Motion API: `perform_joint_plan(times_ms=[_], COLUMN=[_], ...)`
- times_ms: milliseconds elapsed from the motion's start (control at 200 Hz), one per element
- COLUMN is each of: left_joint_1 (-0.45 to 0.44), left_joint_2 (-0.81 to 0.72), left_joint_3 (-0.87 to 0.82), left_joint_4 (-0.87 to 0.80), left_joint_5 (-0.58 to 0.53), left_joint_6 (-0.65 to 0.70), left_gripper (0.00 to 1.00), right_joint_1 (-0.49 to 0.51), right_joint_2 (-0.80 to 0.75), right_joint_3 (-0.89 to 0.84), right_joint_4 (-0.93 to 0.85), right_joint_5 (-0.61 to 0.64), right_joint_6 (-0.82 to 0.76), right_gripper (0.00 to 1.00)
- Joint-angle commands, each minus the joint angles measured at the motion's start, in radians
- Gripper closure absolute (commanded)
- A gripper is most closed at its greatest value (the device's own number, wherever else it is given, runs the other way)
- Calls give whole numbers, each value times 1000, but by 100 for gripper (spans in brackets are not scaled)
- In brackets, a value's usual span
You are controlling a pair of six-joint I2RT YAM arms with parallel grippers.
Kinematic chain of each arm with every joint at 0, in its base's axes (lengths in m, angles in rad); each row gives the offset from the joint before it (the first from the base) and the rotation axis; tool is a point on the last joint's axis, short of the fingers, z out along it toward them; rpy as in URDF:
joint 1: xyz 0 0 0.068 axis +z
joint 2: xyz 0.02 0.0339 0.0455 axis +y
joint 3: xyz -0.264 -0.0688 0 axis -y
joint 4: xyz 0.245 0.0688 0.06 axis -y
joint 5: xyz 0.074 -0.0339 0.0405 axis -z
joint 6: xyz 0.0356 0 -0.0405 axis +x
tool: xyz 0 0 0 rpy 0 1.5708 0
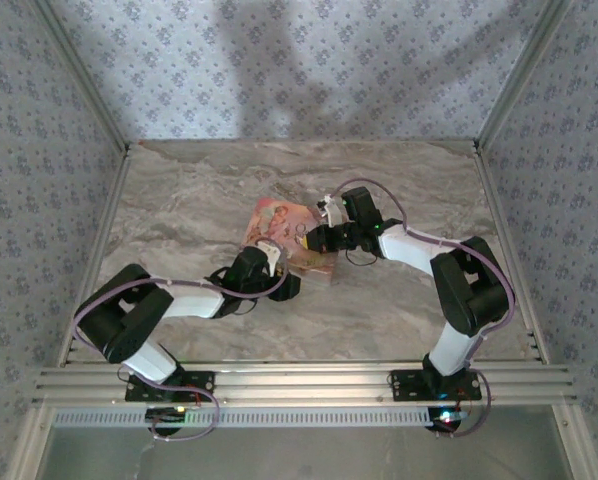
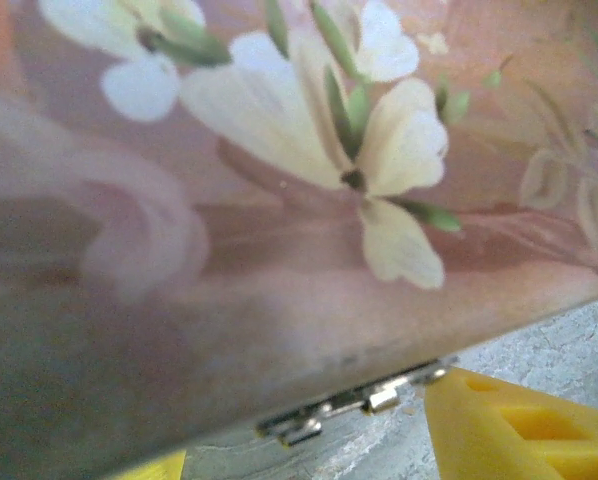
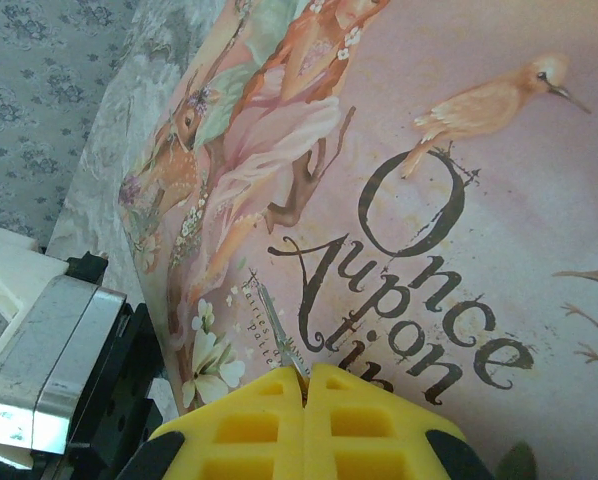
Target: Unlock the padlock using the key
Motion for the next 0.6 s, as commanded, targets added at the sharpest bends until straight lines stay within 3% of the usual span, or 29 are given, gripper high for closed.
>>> perform_joint_plan(times_ms=[0, 595], left_joint_1=[-9, -26], left_joint_2=[-9, -38], left_joint_3=[27, 44], left_joint_4=[27, -7], left_joint_5=[-31, -128], left_joint_6=[-3, -64], left_gripper=[39, 61], right_joint_1=[9, 14], right_joint_2=[18, 5], right_joint_3=[-26, -27], right_joint_4=[-107, -114], right_joint_5=[65, 70], right_joint_6=[-15, -12], right_gripper=[100, 100])
